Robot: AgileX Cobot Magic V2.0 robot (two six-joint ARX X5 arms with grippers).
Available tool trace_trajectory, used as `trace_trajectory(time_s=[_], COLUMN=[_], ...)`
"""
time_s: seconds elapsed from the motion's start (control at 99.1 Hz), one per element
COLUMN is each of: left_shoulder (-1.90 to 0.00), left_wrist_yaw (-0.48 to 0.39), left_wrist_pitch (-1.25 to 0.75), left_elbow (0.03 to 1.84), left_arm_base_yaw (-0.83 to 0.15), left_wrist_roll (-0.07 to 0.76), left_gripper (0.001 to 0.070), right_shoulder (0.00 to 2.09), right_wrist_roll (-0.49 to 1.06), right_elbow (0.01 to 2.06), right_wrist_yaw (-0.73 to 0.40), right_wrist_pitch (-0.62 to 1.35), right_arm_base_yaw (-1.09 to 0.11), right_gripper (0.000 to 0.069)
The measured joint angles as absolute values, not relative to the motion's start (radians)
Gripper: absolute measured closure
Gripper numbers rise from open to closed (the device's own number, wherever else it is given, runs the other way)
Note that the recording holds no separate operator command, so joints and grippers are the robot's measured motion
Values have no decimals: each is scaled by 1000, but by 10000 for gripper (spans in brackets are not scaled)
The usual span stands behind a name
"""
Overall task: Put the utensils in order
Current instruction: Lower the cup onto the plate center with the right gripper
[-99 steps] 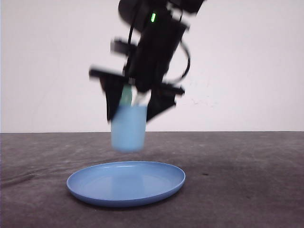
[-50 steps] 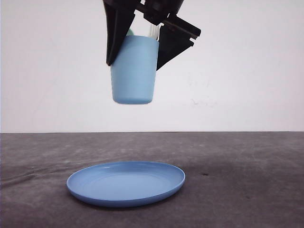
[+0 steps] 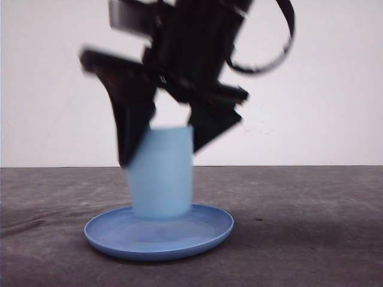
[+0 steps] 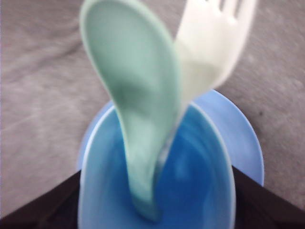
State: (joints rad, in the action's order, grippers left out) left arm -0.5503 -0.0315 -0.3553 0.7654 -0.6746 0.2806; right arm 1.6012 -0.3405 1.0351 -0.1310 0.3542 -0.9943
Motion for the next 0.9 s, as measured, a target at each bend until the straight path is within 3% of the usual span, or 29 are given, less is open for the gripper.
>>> trace_trajectory(time_s=[0.414, 0.676, 0.898], left_shoulder=[-551, -550, -550], left_wrist_yaw=[-31, -31, -31], left_wrist_pitch=[-355, -355, -355], left_elbow=[765, 765, 765], left_arm_base_yaw=[-675, -675, -675], left_wrist_roll=[278, 278, 278], left_gripper=[511, 511, 511], right_shoulder=[1601, 1601, 1601], right_wrist_roll=[-399, -421, -436], right_elbow=[955, 955, 955], right_wrist_yaw=[-147, -96, -70], right_wrist_pitch=[236, 228, 277], right_arm_base_yaw=[-995, -1000, -1000], right_gripper=[268, 9, 10])
